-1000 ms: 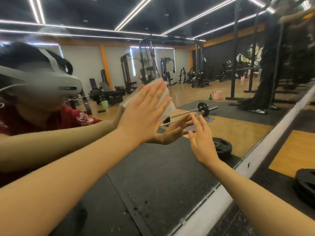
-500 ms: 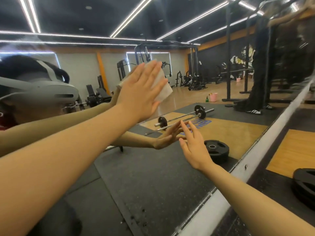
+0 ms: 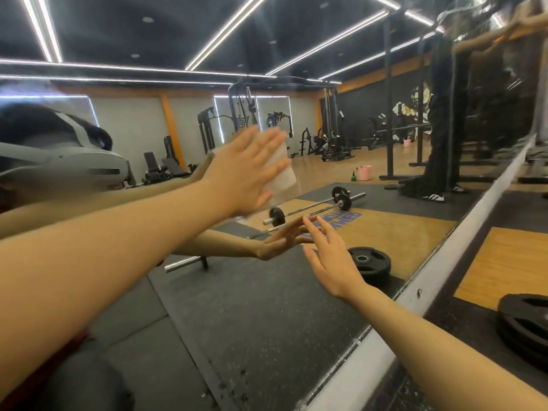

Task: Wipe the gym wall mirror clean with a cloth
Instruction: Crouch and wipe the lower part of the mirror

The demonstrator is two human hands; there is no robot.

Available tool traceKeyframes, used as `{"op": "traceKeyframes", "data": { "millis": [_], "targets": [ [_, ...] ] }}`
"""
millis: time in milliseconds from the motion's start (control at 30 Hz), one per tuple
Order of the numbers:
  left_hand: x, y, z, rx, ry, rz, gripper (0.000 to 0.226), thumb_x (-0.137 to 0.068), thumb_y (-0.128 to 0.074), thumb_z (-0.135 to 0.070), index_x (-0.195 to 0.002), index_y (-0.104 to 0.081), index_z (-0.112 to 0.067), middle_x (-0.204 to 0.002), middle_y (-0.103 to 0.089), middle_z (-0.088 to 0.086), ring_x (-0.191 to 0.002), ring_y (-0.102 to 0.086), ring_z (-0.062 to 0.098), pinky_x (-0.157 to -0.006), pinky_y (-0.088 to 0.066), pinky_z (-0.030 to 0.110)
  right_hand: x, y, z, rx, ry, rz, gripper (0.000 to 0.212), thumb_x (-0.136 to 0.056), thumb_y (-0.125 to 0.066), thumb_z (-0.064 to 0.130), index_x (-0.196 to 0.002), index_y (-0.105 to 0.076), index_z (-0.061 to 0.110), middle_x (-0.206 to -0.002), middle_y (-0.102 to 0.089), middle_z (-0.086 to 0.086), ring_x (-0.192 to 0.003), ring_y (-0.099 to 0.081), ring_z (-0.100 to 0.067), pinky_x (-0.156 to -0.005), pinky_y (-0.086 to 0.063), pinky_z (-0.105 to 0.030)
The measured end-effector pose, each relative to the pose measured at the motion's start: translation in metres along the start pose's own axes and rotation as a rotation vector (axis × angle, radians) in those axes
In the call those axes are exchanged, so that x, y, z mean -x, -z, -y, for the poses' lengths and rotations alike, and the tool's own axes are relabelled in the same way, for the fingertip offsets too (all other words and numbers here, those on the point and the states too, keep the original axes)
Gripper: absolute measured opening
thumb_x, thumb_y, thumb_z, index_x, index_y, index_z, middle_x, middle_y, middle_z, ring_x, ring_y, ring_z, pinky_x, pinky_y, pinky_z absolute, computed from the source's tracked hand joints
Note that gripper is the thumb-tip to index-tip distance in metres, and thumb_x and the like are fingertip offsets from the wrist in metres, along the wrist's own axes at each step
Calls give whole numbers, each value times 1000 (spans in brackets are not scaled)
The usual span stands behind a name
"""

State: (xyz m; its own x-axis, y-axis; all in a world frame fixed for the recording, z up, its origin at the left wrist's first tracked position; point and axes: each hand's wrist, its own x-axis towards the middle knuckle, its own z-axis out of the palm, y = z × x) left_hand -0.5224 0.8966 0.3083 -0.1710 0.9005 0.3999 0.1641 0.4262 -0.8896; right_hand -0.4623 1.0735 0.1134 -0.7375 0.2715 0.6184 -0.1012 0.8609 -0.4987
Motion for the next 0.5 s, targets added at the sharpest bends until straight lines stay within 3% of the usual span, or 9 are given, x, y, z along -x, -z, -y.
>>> {"op": "traceKeyframes", "data": {
  "millis": [133, 300, 500],
  "targets": [
    [-26, 4, -1, 25, 105, 1, 70, -99, -18, -58, -157, 3, -24, -163, 11, 20, -150, 8, 36, -121, 2, 50, 2, -2, 0, -31, 6, -20, 59, -104, -41, 30, -157, -14, 28, -165, -8, -2, -150, -6, -18, -117, -11, -28],
    [-27, 4, -26, 37, 65, 42, 66, -101, -13, -55, -157, 4, -27, -162, 14, 19, -150, 12, 36, -119, 7, 50, 3, 0, -11, -60, -53, -46, 60, -104, -41, 29, -157, -13, 22, -165, -6, -4, -152, -2, -16, -118, -12, -29],
    [58, -7, -45, 30, 20, 58, 65, -99, -2, -51, -153, 18, -20, -156, 27, 22, -147, 23, 38, -117, 15, 51, 7, -8, -21, -44, -90, 14, 59, -105, -39, 30, -157, -12, 29, -165, -3, -6, -152, -4, -22, -118, -17, -39]
  ]
}}
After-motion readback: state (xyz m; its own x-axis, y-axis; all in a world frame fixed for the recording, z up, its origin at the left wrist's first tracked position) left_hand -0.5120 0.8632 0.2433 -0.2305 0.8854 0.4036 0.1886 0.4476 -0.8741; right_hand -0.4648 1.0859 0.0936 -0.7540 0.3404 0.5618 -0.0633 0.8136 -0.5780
